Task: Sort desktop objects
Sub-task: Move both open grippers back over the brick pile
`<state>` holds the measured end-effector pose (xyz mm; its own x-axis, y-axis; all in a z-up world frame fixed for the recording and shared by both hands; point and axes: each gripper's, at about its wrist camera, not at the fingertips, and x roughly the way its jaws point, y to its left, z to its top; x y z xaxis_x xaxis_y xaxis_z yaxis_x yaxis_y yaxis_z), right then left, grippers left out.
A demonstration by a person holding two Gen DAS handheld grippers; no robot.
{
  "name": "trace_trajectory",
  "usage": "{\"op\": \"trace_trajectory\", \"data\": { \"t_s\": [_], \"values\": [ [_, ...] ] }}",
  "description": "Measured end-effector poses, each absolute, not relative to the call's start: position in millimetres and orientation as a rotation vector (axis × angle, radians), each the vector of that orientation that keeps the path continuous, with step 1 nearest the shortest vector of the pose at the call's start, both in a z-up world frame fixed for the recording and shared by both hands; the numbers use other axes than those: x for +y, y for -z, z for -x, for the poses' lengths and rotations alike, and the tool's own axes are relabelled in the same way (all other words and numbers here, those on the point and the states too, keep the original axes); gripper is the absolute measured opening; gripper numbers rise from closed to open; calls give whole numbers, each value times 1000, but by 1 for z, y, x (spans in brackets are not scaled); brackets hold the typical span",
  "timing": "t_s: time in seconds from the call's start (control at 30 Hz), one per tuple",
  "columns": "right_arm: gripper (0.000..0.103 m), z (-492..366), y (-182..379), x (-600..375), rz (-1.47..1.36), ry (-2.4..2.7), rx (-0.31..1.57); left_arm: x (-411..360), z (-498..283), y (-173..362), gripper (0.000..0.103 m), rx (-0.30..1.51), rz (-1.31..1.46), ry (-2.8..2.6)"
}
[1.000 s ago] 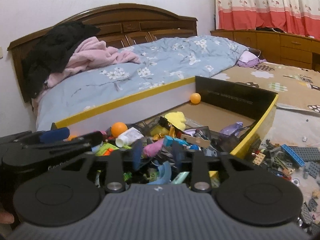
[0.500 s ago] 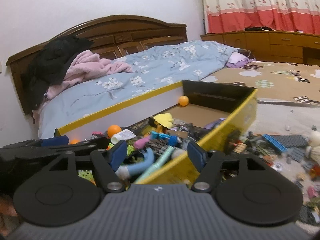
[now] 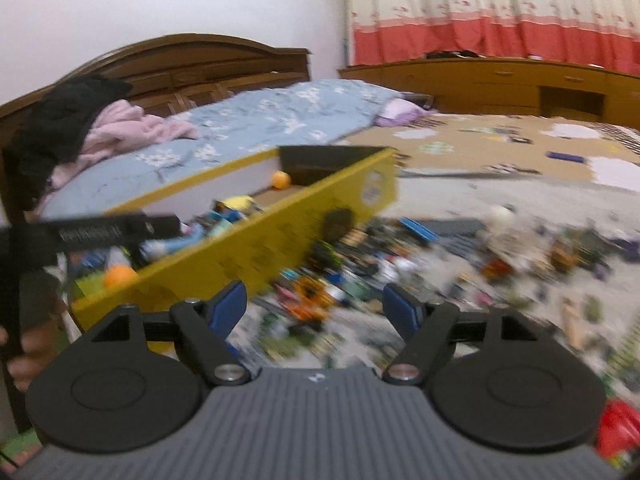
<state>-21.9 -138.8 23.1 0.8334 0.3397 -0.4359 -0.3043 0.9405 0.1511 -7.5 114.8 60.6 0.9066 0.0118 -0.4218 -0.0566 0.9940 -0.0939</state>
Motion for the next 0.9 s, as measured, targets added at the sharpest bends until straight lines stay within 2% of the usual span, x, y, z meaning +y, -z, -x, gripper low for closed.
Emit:
{"op": "trace_trajectory", "data": {
  "t_s": [0.3, 0.53, 0.6, 0.7, 0.77, 0.83, 0.9],
  "values": [
    [87, 67, -4, -197, -24, -169, 473, 57, 28, -48, 98, 461, 86, 102],
    [87, 81, 17, -236, -19, -41, 492, 23, 40, -13, 98, 515, 37, 216],
    [87, 84, 23, -246, -49, -21, 505, 11, 41, 0, 95, 542, -3, 232],
    [87, 89, 31, -255, -74, 0, 518, -2, 40, 12, 76, 563, -13, 274],
    [87, 91, 35, -259, -84, 9, 526, -11, 41, 17, 51, 570, -26, 300],
    [87, 92, 38, -261, -88, 13, 527, -19, 41, 20, 42, 576, -35, 334],
    [87, 94, 39, -261, -81, 18, 521, -26, 42, 23, 39, 582, -39, 365]
  ]
}}
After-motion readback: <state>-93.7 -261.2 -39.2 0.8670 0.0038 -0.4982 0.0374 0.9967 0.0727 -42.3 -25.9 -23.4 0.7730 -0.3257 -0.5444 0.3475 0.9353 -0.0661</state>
